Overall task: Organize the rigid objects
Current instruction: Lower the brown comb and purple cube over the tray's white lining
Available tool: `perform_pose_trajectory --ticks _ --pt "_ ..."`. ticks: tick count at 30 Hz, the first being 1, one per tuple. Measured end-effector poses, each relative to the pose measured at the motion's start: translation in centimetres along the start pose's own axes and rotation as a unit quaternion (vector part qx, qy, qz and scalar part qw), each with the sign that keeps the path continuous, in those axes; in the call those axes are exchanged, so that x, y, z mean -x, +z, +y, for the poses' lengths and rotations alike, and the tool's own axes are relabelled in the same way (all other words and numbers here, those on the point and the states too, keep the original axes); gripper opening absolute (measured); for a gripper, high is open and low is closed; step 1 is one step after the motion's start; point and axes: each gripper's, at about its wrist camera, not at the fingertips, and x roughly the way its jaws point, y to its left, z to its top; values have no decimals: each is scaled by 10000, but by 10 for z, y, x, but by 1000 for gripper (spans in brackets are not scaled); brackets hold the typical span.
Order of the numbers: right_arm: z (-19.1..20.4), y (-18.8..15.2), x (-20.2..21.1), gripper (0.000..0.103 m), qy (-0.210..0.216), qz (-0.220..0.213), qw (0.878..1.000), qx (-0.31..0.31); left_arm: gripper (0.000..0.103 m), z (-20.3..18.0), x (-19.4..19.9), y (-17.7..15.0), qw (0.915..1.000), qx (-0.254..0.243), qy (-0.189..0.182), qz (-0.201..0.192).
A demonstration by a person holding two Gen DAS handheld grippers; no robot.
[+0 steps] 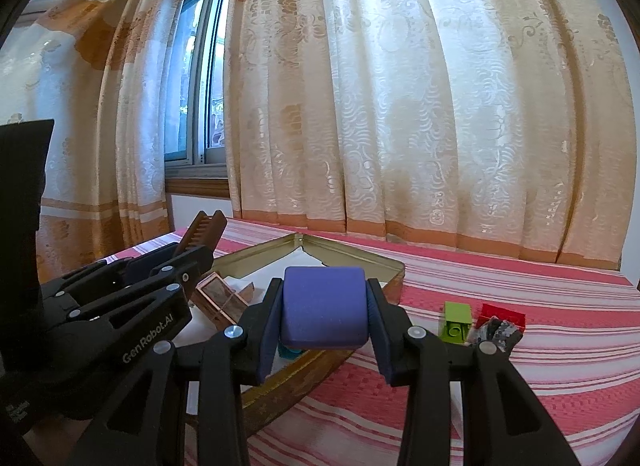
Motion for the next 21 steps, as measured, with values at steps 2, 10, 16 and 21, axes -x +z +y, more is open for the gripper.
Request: perform_pose_trajectory --ticks 2,10,16,21 --pt "2 0 -1 43 22 4 10000 18 24 3 -1 0 10000 28 3 11" --pt "8 1 -4 43 91 34 9999 62 24 12 -1 0 10000 51 48 6" --pt "10 2 -8 43 158 91 9998 73 24 21 -5 1 9998 36 163 62" --pt "11 3 -18 43 260 202 9994 58 24 28 -15 4 9993 -45 306 229"
